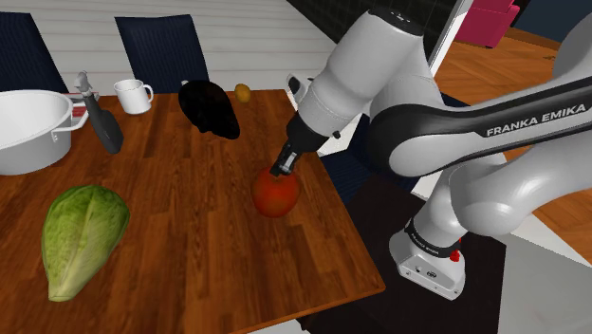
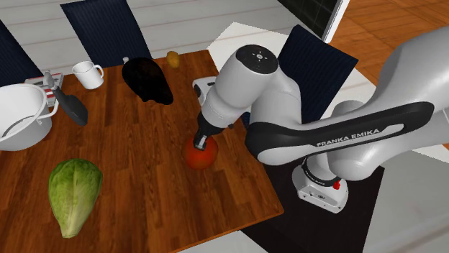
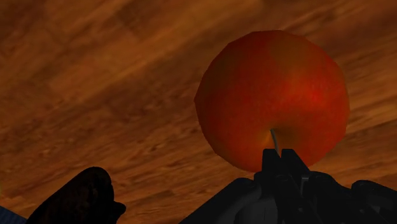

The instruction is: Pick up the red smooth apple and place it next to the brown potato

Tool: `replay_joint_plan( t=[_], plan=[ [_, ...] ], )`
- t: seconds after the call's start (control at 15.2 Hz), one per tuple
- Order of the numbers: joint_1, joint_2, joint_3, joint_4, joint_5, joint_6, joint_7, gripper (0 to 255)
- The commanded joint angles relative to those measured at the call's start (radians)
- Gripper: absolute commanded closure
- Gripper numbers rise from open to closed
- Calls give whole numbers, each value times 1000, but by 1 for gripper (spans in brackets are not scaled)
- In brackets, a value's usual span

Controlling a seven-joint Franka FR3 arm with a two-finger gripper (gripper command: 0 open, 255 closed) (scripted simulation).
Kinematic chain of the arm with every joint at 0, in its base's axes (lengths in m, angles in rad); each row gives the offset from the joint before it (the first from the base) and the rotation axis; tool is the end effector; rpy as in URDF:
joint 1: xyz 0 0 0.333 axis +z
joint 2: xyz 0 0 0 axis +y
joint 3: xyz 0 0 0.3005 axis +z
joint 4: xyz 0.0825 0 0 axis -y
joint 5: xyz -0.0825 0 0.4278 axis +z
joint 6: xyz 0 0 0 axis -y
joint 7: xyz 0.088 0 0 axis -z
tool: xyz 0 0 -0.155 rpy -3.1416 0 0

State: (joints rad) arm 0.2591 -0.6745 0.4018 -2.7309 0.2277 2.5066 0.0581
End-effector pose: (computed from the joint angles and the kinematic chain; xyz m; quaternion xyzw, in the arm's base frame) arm 0.3623 0.2546 0.3716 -0.9557 -0.2029 -0.2107 0.0319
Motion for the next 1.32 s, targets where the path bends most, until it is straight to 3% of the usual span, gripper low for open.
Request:
replay_joint_plan(
  t=[0.0, 1.25],
  plan=[
    [-2, -11, -6, 24, -5, -35, -1, 255],
    [-20, -66, -61, 245, -41, -310, -9, 255]
  ],
)
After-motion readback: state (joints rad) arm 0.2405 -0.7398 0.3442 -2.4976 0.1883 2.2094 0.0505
